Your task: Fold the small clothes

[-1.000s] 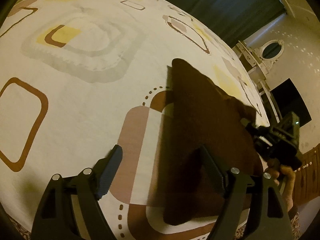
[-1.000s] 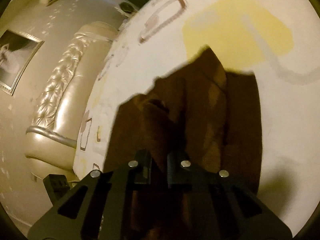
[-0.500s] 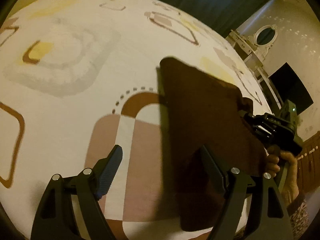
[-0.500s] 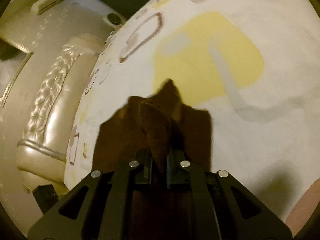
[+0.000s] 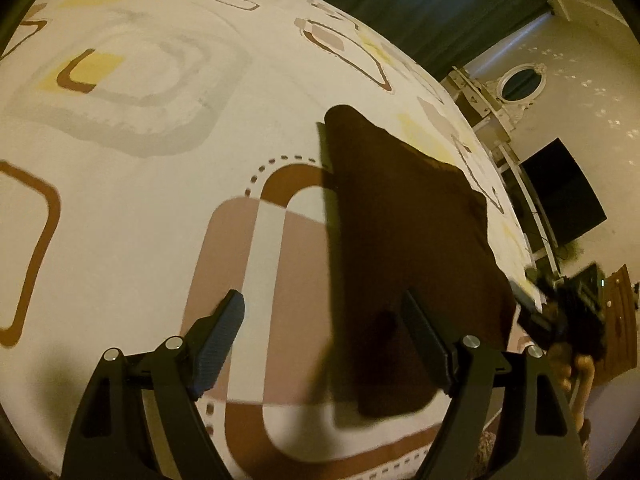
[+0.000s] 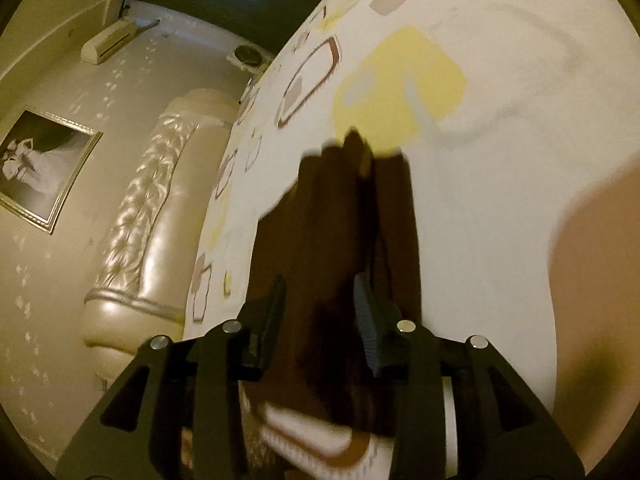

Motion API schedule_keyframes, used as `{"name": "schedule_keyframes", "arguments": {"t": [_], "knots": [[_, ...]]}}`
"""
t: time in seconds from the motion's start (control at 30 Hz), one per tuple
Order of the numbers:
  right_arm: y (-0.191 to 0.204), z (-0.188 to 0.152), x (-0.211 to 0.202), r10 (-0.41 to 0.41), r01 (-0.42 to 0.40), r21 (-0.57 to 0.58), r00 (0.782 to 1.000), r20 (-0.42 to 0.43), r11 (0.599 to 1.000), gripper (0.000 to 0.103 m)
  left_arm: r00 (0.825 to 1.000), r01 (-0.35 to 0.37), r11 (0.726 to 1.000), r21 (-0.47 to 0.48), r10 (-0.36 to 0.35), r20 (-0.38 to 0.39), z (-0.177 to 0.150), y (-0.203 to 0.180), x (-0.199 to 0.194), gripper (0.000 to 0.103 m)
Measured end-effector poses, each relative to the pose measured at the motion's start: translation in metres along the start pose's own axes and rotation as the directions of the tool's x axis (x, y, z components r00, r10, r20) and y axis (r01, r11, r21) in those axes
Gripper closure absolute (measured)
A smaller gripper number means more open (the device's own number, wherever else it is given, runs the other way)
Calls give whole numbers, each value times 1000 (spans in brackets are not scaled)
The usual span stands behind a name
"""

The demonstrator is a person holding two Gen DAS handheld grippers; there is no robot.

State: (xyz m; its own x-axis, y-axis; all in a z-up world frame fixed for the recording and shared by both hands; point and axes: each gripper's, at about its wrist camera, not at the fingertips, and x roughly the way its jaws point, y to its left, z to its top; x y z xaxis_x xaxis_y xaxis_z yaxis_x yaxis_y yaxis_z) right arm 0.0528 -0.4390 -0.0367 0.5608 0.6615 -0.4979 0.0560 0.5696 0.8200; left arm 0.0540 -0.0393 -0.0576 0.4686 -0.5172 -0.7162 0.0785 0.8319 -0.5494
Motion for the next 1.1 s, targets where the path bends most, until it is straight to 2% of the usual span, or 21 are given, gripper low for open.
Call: {"name": "schedule_keyframes", "arguments": {"t": [0.13,0.27,0.4,0.7,0.87,0.93,0.97,1.03,1.1], "knots": [[-10,-33,-16,24,-22,46,999,-32,999,66,1000,19,1000,-4,-19,-12,-9,-1,-5,23],[-14,-54,-13,38,-33,65,996,-80,997,61,999,33,999,4,-33,-16,-18,-6,-10,23],[-21,-63,-6,67,-57,103,993,-97,993,56,999,34,999,31,-34,-20,-24,-12,-12,23],[-13,-64,13,64,-55,99,993,-95,994,55,999,32,999,38,-30,-36,-34,-18,-10,23],[-9,-65,18,54,-46,89,995,-90,995,67,999,40,996,76,-38,-34,-39,-26,-10,23],[-4,-64,20,57,-50,76,994,-89,996,80,999,28,992,122,-26,-22,-41,-33,-12,23],[-1,-63,19,58,-52,65,994,-90,996,83,1000,15,988,156,-13,-13,-43,-37,-12,23],[3,-62,20,67,-62,61,994,-87,996,94,999,-37,971,236,33,20,-48,-47,-12,23],[6,-62,19,78,-74,59,993,-83,996,95,997,-82,951,297,73,40,-53,-55,-8,23]]}}
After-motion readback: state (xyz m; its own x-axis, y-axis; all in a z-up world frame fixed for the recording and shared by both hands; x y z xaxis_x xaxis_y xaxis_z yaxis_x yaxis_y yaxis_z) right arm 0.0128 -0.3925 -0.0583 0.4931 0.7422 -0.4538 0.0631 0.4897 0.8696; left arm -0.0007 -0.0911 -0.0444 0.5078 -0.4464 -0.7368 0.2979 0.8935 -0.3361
